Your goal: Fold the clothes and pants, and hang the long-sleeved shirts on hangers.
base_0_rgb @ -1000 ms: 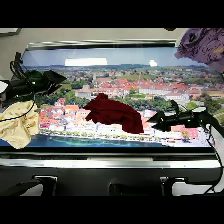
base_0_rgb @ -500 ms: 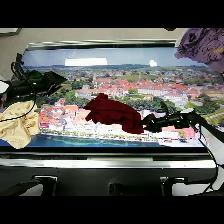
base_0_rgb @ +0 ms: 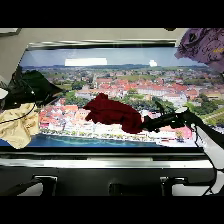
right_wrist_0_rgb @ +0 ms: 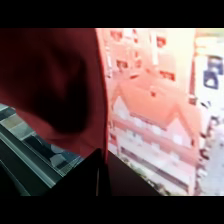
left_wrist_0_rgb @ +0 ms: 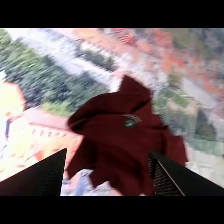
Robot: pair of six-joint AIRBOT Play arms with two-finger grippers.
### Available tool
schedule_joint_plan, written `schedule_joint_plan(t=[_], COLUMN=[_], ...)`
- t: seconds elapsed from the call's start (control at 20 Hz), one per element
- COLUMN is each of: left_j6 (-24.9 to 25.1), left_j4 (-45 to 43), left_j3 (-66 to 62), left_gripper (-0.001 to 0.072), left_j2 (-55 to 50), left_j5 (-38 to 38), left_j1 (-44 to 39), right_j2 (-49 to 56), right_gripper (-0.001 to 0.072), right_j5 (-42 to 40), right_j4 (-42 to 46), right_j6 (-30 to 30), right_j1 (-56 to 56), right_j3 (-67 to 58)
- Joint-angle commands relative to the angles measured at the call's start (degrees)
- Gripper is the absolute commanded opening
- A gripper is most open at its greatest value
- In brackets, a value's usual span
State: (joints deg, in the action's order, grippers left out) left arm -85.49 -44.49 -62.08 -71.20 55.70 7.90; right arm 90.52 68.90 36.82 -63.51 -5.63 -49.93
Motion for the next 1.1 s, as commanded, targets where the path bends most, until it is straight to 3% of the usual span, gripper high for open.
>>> schedule_joint_plan(t=[0.0, 0.4, 1.05], left_j6=[4.13, 16.17, 18.01], left_j4=[-0.37, 15.17, 17.53], left_j3=[8.87, 13.97, 9.92], left_gripper=[0.0589, 0.0589, 0.0589], left_j2=[-0.79, -15.04, -20.41], left_j5=[-1.97, -7.08, -7.80], left_j1=[1.70, -7.87, -12.04], right_j2=[-3.02, -5.53, -5.53], right_gripper=[0.0025, 0.0026, 0.0026], right_j5=[1.09, 2.38, 3.13], right_j4=[-0.42, -0.39, -0.81], right_j6=[-1.66, -6.27, -6.84], right_j1=[0.17, 0.17, 0.17], right_j3=[-0.04, -0.07, -0.04])
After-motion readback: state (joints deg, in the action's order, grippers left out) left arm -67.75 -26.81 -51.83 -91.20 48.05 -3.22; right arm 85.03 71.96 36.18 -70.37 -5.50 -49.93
